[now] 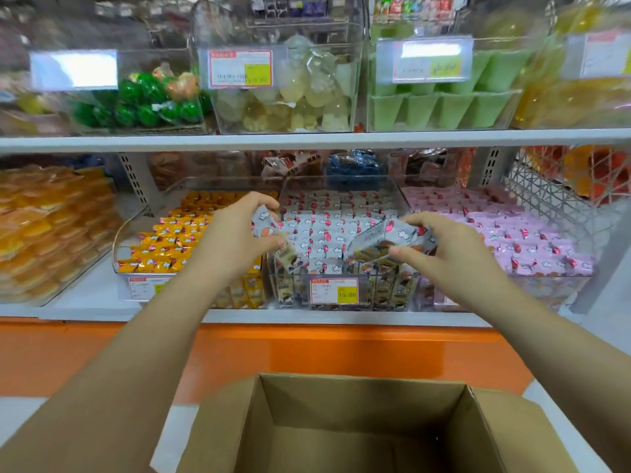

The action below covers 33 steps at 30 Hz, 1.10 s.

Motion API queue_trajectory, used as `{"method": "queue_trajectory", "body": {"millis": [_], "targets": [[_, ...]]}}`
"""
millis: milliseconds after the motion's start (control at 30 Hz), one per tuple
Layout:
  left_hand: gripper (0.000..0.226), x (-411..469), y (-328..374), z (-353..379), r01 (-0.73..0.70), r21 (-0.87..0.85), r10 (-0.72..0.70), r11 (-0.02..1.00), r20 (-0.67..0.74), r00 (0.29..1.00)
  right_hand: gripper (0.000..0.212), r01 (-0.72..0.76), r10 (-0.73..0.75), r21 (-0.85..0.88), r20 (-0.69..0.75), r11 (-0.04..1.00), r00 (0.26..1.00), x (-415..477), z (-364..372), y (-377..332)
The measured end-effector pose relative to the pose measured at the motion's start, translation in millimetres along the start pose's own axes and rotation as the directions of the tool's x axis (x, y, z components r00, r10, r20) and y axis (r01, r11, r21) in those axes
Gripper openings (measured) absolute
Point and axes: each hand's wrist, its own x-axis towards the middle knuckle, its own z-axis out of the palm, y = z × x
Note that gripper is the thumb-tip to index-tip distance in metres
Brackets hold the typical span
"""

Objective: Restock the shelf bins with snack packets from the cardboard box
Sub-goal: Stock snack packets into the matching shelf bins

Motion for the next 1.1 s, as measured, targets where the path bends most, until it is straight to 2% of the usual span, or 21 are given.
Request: {"method": "queue_trajectory", "body": {"millis": [100,200,333,433,633,767,933,1100], "targets": [[0.038,15.3,1.5,5.9,-0.035,0.116,0.020,0.993,0.125,0.992,0.055,0.071,-0.045,-0.201,0.131,0.977,0.990,21.5,2.5,-2.9],[0.031,28.8,2.3,12.6,-0.035,0.153,0.001,0.988,0.222,0.975,0.059,0.116,-0.036,-0.312,0.249,0.943,0.968,39.5,3.7,-7.6],[0.029,36.5,0.1,32.6,-0.082,0.210,-0.008,0.974,0.397,0.918,0.065,0.124,-0.009,-0.296,0.362,0.947,0.932,62.8,5.4,-8.9],[0.028,37.5,-2.0,44.4,-0.097,0.201,-0.007,0.975,0.464,0.886,0.060,0.123,0.001,-0.262,0.428,0.957,0.904,76.5,5.0,-6.2],[0.030,39.9,-11.2,55.5,-0.136,0.207,0.019,0.969,0.485,0.874,0.047,0.093,0.032,-0.265,0.432,0.960,0.902,86.6,7.6,-6.0],[0.038,38.2,-9.0,65.2,-0.178,0.316,0.004,0.932,0.481,0.877,0.068,0.139,-0.013,-0.269,0.421,0.953,0.907,84.9,17.8,-9.4],[0.060,35.3,-5.6,66.7,-0.172,0.387,-0.004,0.906,0.415,0.910,0.069,0.170,-0.046,-0.261,0.422,0.950,0.906,77.5,17.3,-10.4],[0.043,31.8,1.1,55.7,-0.123,0.455,-0.060,0.882,0.367,0.928,0.069,0.152,-0.039,-0.269,0.385,0.951,0.922,77.0,9.6,-8.8]]}}
